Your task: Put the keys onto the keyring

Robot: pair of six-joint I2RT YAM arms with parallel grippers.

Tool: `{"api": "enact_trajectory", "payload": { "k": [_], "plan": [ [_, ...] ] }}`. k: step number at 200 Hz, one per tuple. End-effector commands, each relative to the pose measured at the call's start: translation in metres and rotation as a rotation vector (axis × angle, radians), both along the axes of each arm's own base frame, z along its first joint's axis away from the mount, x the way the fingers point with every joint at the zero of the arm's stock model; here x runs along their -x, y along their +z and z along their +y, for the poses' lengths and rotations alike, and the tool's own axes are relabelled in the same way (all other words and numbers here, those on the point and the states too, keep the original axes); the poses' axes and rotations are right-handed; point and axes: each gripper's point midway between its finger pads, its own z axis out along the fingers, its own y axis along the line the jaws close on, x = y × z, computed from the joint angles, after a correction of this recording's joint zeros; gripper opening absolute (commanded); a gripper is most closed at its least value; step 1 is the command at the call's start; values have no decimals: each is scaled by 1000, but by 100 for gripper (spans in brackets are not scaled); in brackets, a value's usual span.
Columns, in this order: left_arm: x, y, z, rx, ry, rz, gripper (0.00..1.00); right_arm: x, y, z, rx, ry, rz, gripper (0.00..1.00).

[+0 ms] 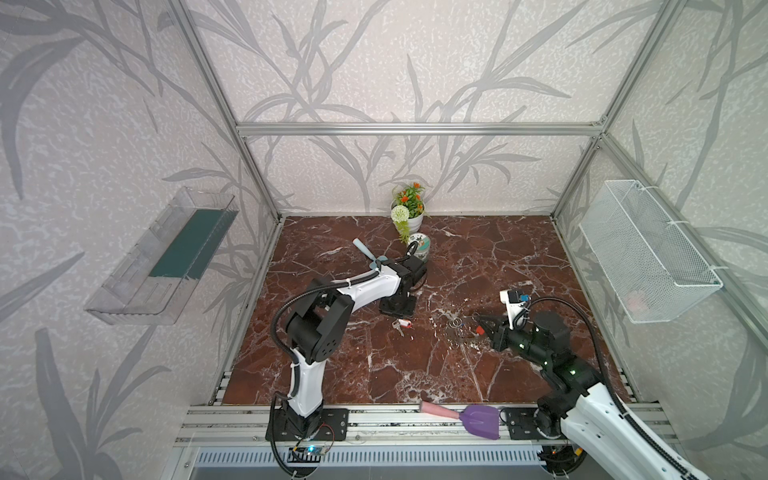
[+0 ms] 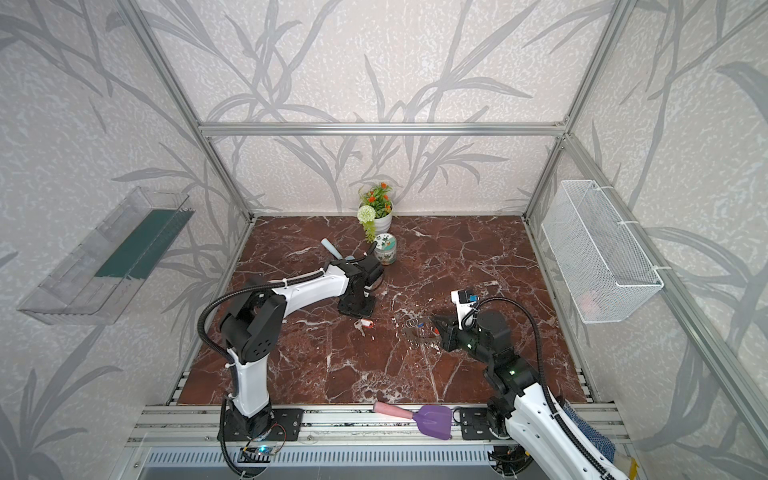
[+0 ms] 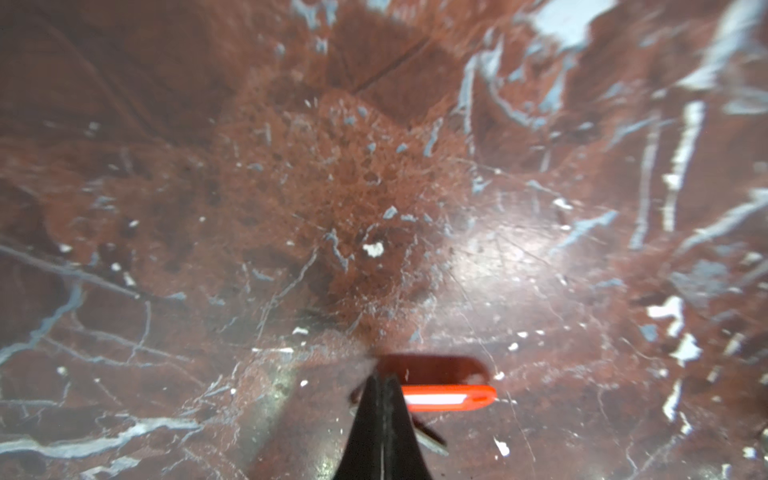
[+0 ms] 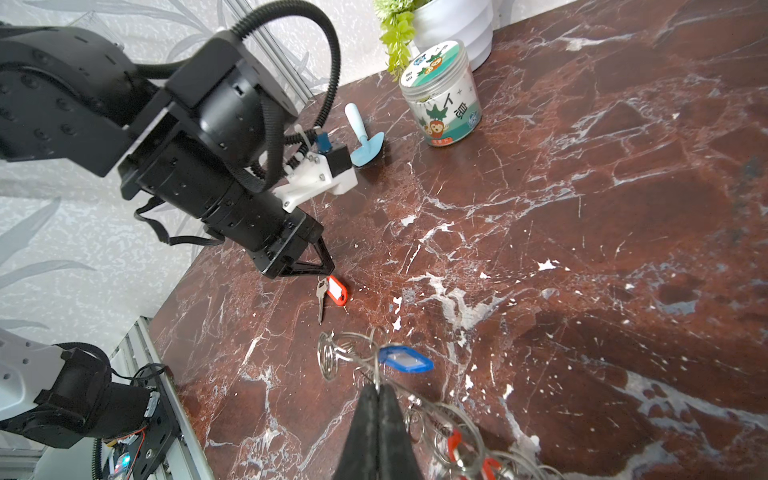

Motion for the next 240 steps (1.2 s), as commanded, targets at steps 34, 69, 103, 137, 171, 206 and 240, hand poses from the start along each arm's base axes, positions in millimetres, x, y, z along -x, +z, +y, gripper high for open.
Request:
{"api": "enact_trajectory", "payload": {
  "k": [34, 69, 103, 137, 171, 206, 240],
  "plan": [
    [-11, 61, -17, 248, 37, -319, 0, -1, 3, 4, -6, 15, -8, 0],
    [-6, 73, -28, 426, 49, -500, 0, -4, 4, 4, -5, 8, -10, 0],
    [-10, 73, -33, 510, 70, -630, 0, -4, 5, 6, -3, 18, -2, 0],
    [-16, 70, -44, 565, 44, -702, 0, -5, 4, 6, -11, 14, 4, 0],
    [-5, 47, -41, 598, 32, -714, 0, -4, 4, 5, -16, 8, 6, 0],
    [15, 23, -32, 571, 31, -651, 0, -4, 2, 5, -14, 7, 10, 0],
    [28, 7, -23, 541, 25, -599, 0, -6, 1, 7, -21, 10, 9, 0]
  ]
}}
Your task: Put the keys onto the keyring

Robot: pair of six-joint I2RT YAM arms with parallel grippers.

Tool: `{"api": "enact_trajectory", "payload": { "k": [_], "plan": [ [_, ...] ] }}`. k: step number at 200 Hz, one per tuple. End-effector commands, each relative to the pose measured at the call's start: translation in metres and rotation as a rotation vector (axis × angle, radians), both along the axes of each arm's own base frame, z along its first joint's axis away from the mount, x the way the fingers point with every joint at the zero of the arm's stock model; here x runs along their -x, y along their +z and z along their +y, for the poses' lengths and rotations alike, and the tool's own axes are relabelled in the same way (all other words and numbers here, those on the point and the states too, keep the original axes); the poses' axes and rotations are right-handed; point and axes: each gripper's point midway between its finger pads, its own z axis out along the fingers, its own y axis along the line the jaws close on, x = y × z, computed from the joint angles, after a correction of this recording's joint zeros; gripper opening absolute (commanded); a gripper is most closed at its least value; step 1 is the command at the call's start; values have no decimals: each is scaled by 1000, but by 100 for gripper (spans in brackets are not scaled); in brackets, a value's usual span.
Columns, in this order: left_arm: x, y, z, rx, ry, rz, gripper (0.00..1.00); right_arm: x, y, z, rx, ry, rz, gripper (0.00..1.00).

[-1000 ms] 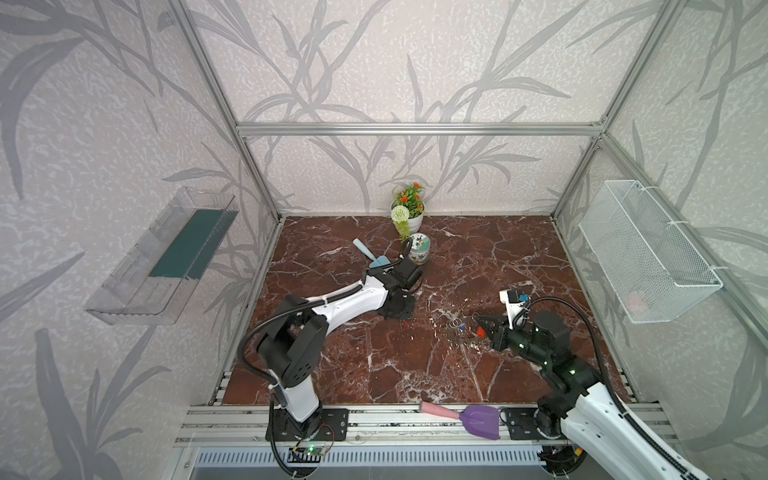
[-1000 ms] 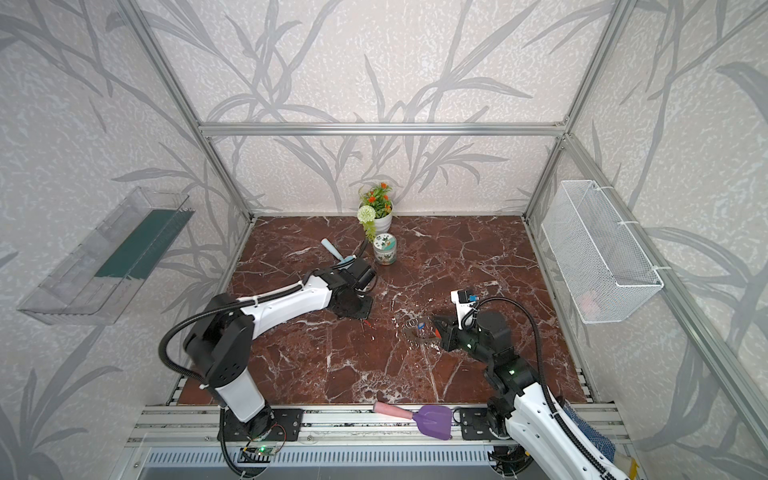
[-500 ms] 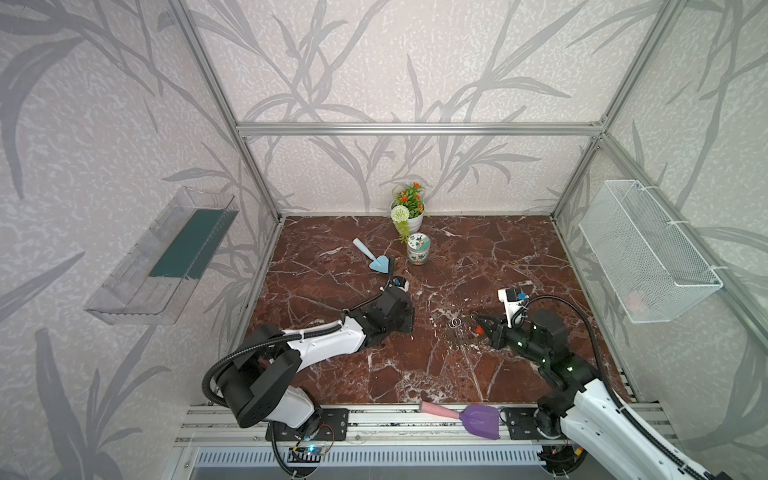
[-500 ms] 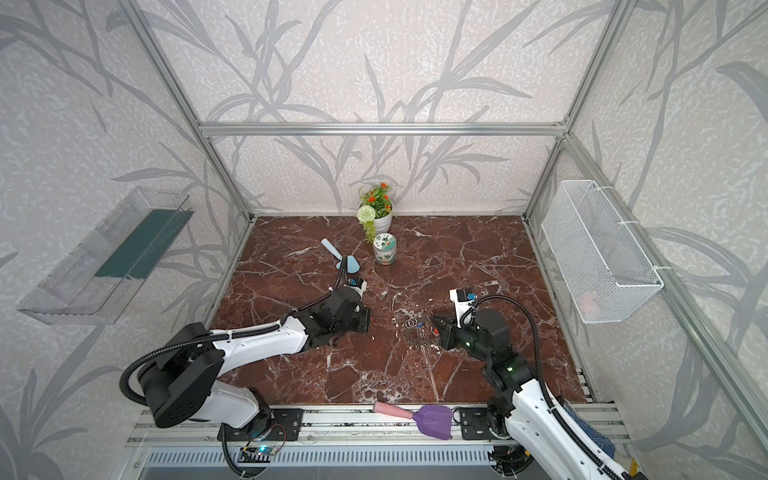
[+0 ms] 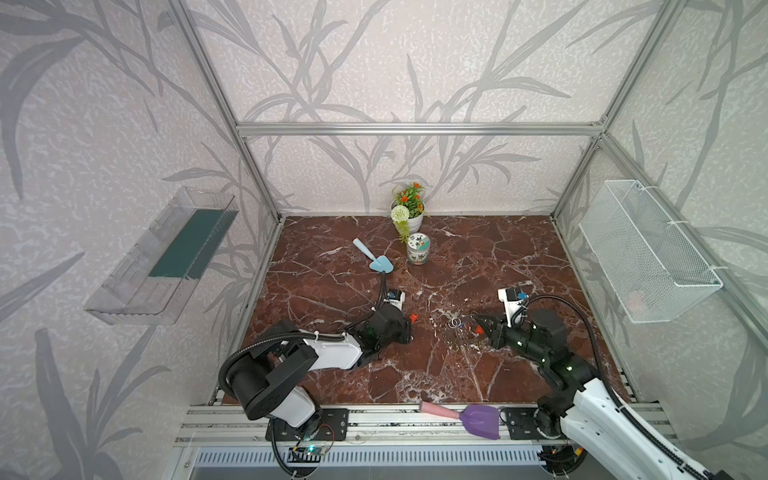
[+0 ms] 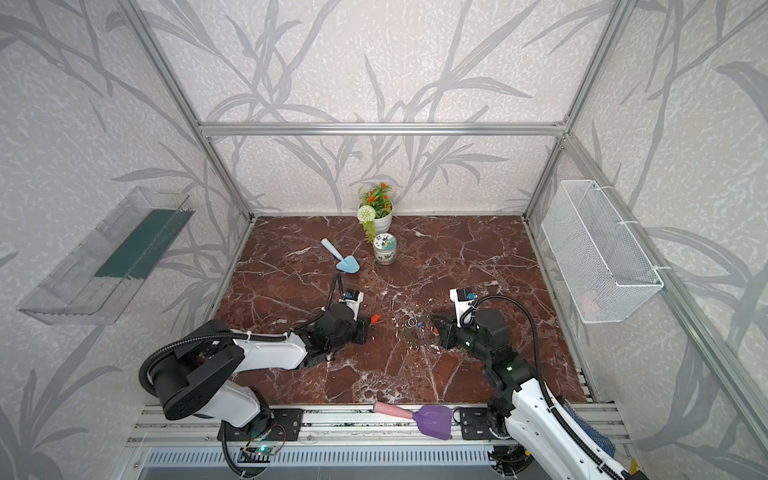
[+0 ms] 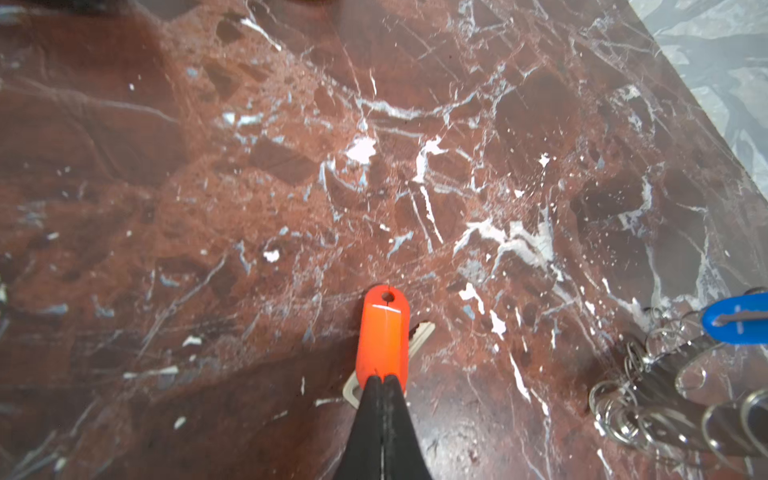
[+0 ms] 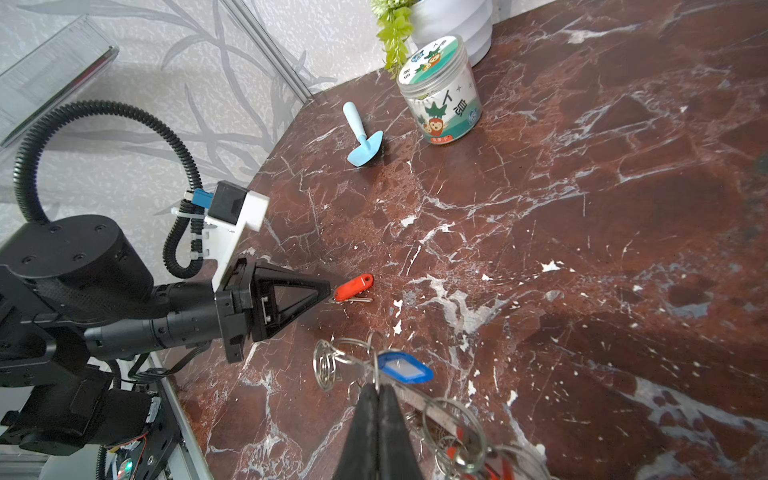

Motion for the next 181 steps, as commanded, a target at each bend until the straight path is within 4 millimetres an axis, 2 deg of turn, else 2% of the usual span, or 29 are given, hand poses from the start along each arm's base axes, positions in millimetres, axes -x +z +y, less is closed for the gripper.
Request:
{"api": "enact_trajectory", "payload": {
  "k": [1, 50, 83, 110, 152, 181],
  "plan": [
    [5, 1, 0, 18, -1, 4, 0, 0, 4, 4, -13, 12, -7, 0],
    [18, -17, 1, -21, -40, 78, 2, 1, 2, 3, -16, 11, -8, 0],
    [20, -17, -1, -18, -48, 96, 8, 2, 2, 2, -10, 11, -10, 0],
    [20, -7, -1, -14, -39, 106, 16, 2, 2, 2, -10, 9, -13, 0],
    [25, 23, 6, -31, -21, 136, 34, 0, 3, 2, -4, 9, -21, 0],
    [31, 41, 15, -59, 0, 218, 40, 0, 4, 4, -12, 19, -26, 0]
  ]
}}
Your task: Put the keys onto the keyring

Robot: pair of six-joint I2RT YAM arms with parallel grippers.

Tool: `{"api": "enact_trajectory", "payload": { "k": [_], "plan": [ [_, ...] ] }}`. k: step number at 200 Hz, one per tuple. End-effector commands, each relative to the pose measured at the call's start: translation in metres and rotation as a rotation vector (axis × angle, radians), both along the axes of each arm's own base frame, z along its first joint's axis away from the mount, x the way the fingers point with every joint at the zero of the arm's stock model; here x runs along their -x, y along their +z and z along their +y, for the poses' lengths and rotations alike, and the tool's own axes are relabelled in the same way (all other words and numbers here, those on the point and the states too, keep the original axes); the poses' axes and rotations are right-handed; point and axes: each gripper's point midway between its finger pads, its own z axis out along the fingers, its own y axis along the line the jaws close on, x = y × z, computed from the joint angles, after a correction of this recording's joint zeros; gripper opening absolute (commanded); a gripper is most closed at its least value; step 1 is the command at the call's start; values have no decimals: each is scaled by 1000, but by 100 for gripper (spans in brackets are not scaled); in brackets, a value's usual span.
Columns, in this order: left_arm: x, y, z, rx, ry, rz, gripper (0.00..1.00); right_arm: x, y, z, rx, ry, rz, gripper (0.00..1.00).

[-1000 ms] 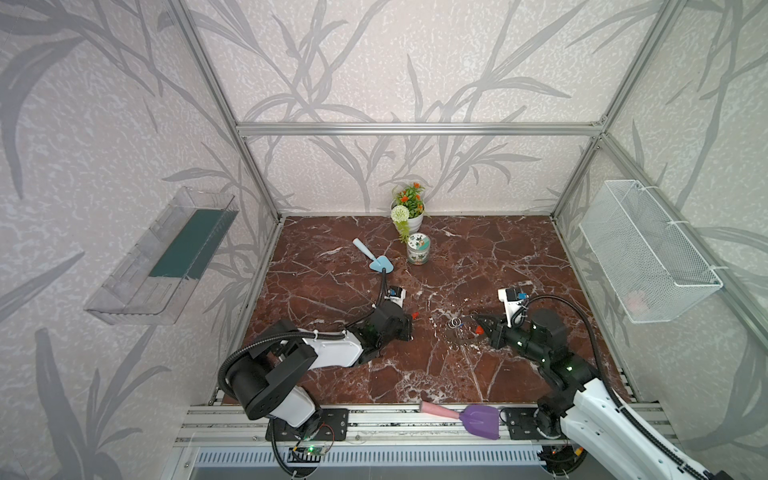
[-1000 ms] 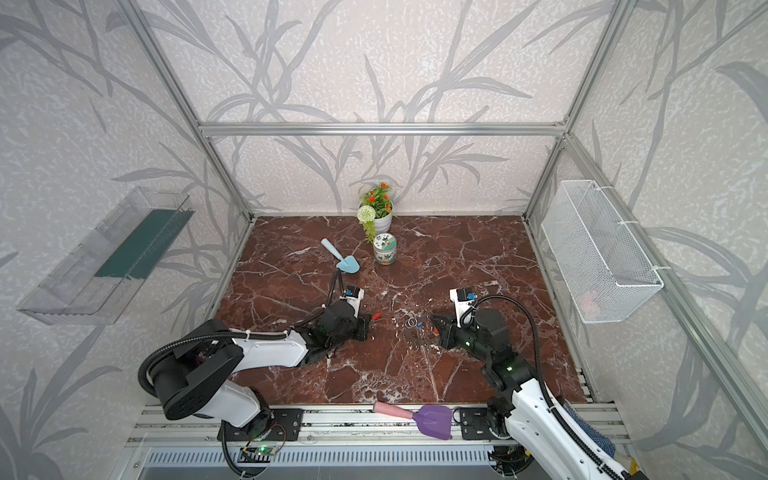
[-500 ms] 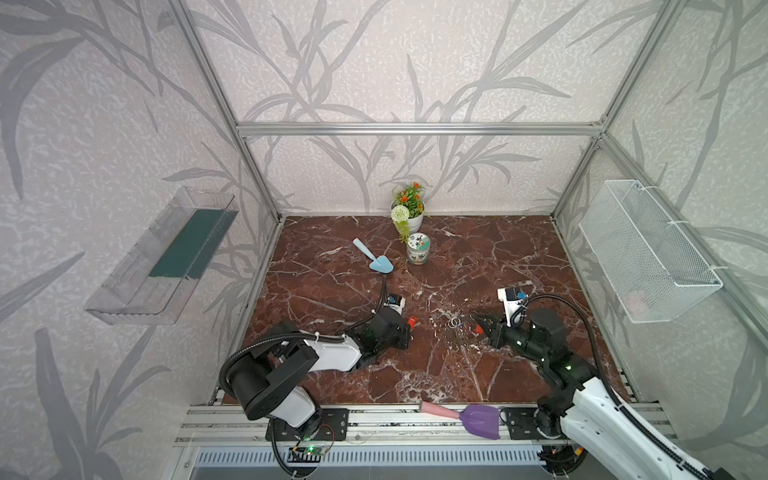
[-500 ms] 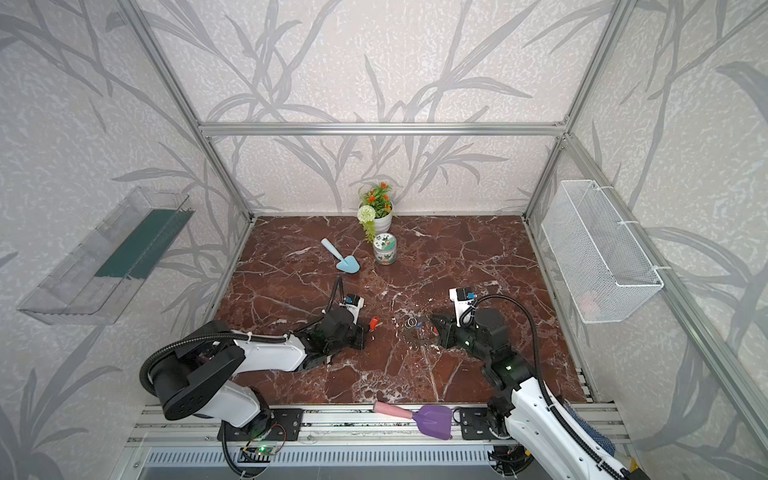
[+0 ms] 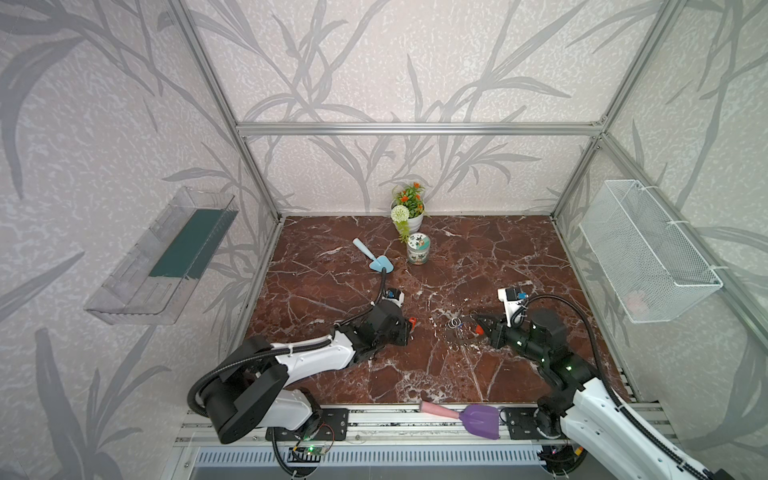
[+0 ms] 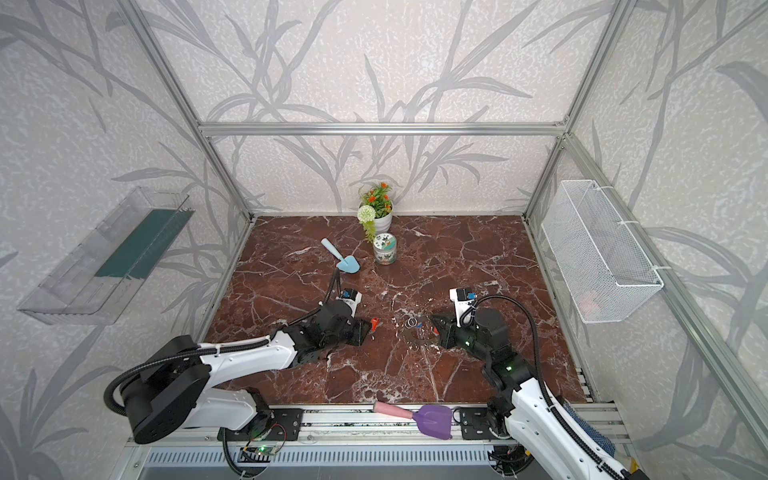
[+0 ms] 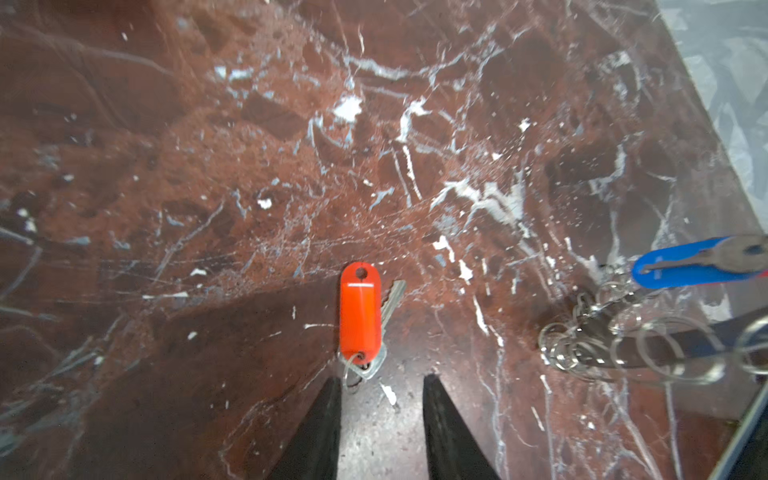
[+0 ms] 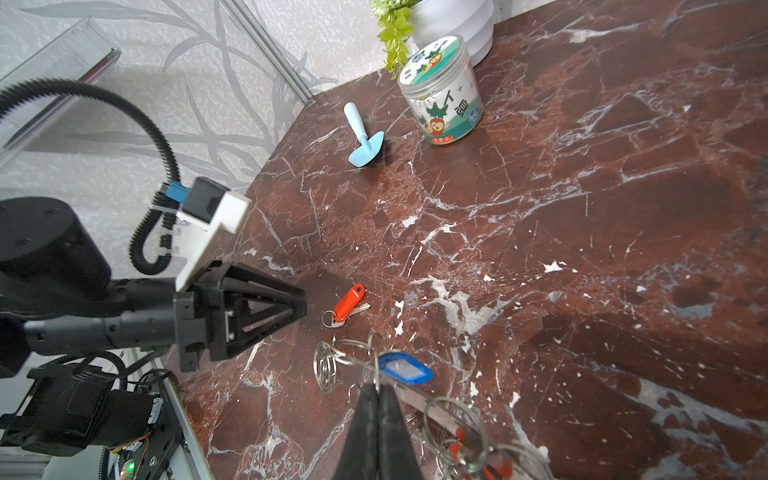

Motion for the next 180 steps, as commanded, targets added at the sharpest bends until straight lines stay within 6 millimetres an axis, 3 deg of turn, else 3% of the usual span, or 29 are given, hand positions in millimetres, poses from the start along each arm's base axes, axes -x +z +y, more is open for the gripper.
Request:
{"api": "enact_trajectory", "payload": {
  "k": [1, 24, 40, 81, 126, 180],
  "plan": [
    [10, 9, 13, -59, 25, 105, 40, 0, 3, 3, -6, 19, -24, 0],
    [21, 14, 20, -62, 7, 281, 46, 0, 3, 5, -8, 27, -24, 0],
    [31, 18, 14, -29, -89, 392, 48, 1, 2, 6, -12, 37, -20, 0],
    [43, 13, 2, -23, -255, 594, 44, 8, 2, 8, -34, 57, -5, 0],
    [24, -16, 3, -54, -188, 675, 38, 15, 0, 6, -38, 58, 3, 0],
    [6, -32, 7, -71, -112, 691, 37, 13, -3, 8, -47, 67, 8, 0]
  ]
}}
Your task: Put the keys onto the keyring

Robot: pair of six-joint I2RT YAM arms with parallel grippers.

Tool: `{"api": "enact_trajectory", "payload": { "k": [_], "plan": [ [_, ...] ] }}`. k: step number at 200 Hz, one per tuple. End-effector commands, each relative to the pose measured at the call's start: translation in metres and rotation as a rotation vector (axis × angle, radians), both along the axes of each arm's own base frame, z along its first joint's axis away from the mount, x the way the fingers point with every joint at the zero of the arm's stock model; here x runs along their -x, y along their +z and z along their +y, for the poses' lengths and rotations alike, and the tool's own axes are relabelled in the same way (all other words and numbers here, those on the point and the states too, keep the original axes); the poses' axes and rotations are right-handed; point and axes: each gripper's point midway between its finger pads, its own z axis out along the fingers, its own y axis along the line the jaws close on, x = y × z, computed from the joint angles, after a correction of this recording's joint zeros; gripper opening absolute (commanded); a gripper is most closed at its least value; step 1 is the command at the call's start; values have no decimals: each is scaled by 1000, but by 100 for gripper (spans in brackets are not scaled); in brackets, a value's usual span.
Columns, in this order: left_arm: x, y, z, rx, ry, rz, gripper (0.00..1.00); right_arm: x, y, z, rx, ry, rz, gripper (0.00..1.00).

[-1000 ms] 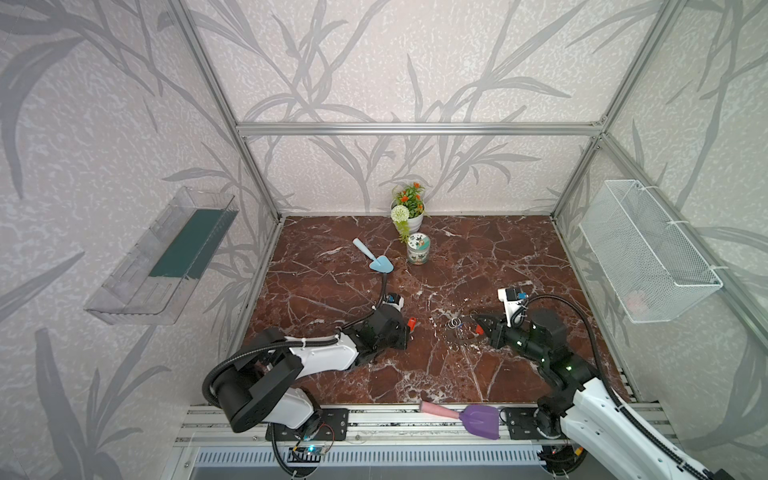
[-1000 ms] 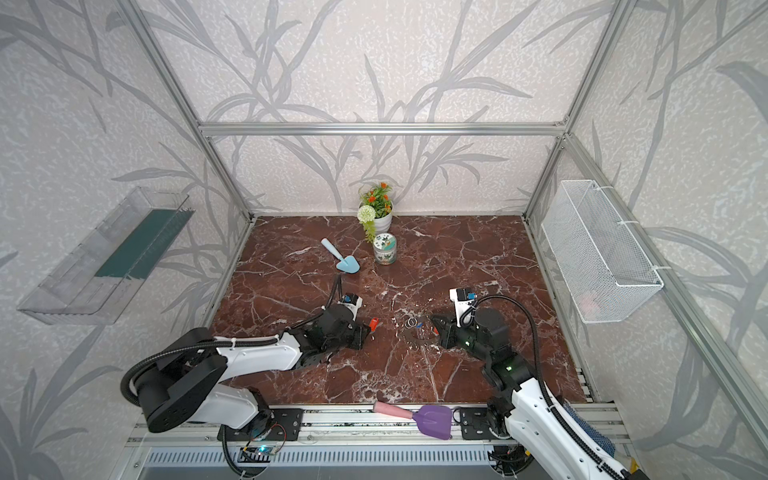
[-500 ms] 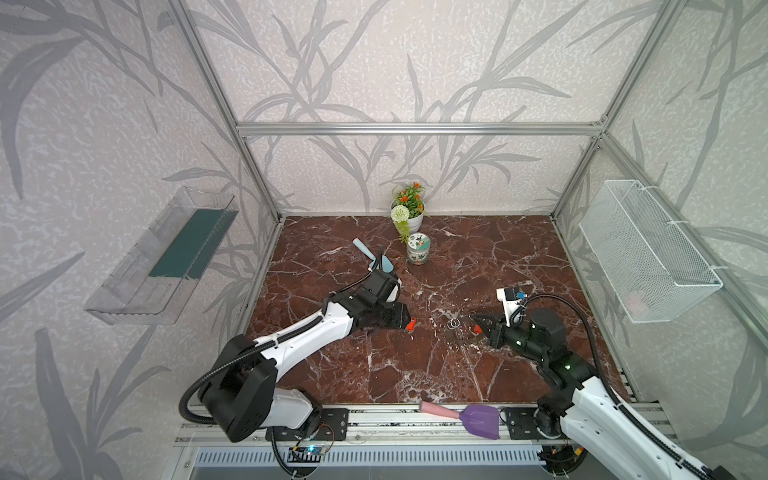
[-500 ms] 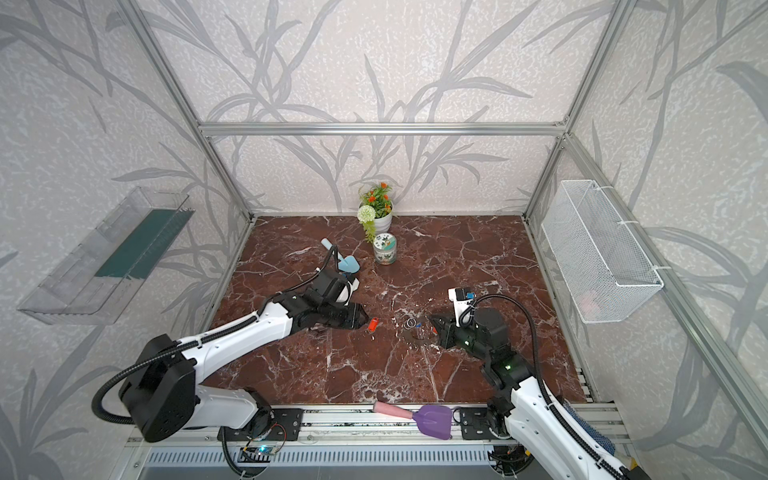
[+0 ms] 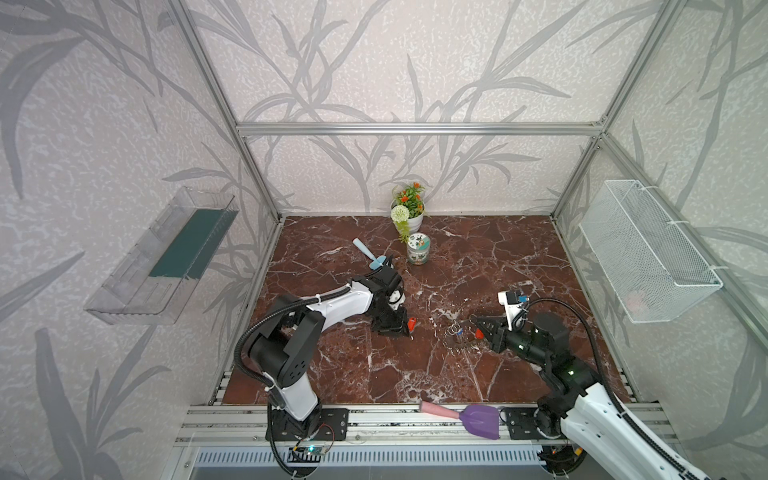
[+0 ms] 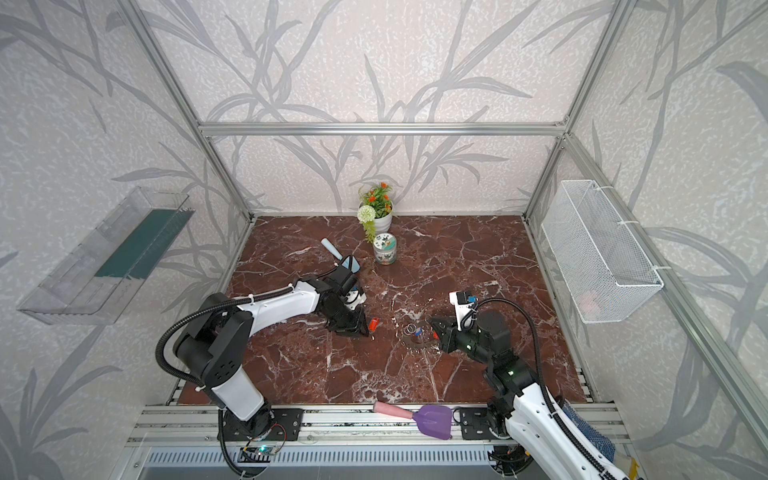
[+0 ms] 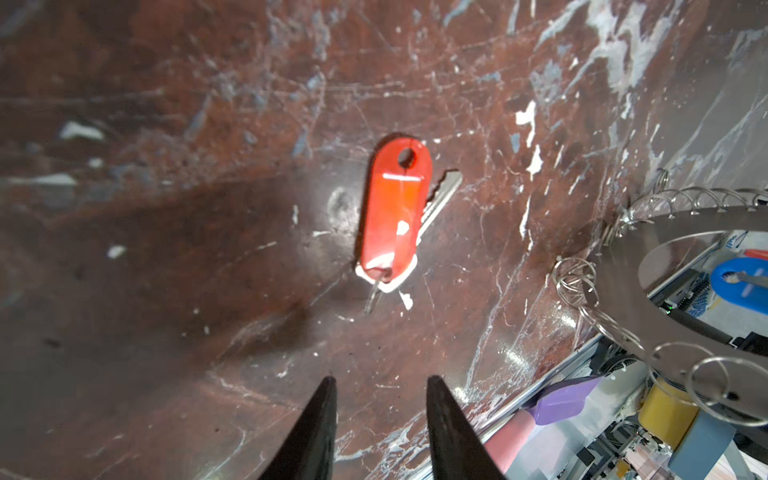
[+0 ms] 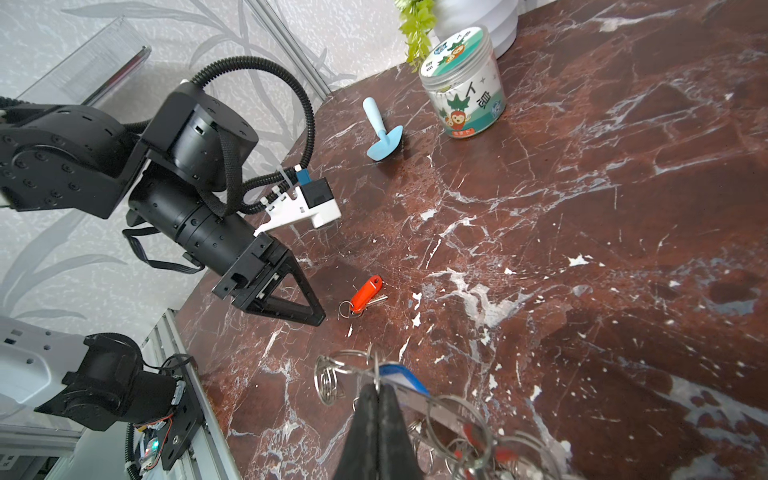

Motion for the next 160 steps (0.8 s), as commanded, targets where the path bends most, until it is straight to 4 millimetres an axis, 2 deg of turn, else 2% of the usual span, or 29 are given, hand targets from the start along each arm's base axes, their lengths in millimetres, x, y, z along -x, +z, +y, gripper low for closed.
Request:
{"api": "enact_trajectory", "payload": {
  "k": [1, 43, 73, 160],
  "plan": [
    [-11, 1, -3, -3, 25, -5, 37, 2, -3, 4, -14, 23, 5, 0],
    [-25, -9, -9, 0, 60, -13, 32, 0, -2, 7, -20, 34, 10, 0],
    [-24, -15, -10, -1, 65, 0, 26, 1, -1, 7, -11, 38, 5, 0],
    [-23, -18, -12, 11, 61, 4, 16, 2, -5, 7, -9, 38, 13, 0]
  ]
}}
